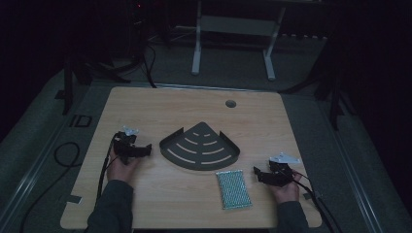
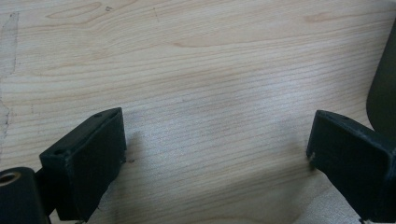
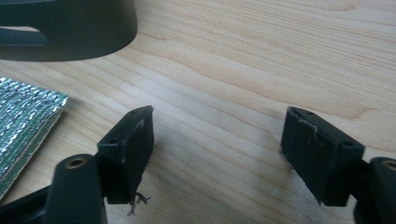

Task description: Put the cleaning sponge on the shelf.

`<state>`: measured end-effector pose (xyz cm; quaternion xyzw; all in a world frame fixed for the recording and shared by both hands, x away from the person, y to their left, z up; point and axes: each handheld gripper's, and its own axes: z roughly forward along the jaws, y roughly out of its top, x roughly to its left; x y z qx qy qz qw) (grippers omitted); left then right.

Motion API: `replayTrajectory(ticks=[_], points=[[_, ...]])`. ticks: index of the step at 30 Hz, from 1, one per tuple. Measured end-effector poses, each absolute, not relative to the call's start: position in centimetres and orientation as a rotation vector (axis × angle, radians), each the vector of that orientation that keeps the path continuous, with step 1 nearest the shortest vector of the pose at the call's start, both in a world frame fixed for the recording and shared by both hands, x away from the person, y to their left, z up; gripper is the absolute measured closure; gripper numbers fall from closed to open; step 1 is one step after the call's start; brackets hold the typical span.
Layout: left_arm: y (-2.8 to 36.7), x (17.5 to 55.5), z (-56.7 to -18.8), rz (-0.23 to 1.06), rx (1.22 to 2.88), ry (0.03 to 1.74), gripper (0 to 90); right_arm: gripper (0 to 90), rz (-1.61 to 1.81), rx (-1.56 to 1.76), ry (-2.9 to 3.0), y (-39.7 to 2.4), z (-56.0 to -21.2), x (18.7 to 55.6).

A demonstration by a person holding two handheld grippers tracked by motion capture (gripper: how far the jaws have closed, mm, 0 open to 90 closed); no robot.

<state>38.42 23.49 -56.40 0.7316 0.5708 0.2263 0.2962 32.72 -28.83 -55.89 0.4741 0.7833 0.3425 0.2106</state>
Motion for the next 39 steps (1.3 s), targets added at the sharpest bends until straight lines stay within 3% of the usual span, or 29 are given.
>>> replayTrajectory(ticks=[7,11,23,39], points=[[23.5,38.4,-56.4,0.603,1.946,1.519,5.2,25.1,0.957,1.339,2.204,-29.0,-55.6,32.7],[23.5,38.4,-56.4,0.601,1.946,1.518,5.2,32.8,0.998,1.356,2.235,-29.2,-55.2,32.3],[23.5,38.4,-56.4,0.602,1.946,1.518,5.2,88.4,1.029,1.148,2.326,-26.4,-52.1,28.3],[23.5,38.4,-56.4,0.602,1.946,1.518,5.2,89.9,0.983,1.016,2.478,-21.6,-53.4,26.1]])
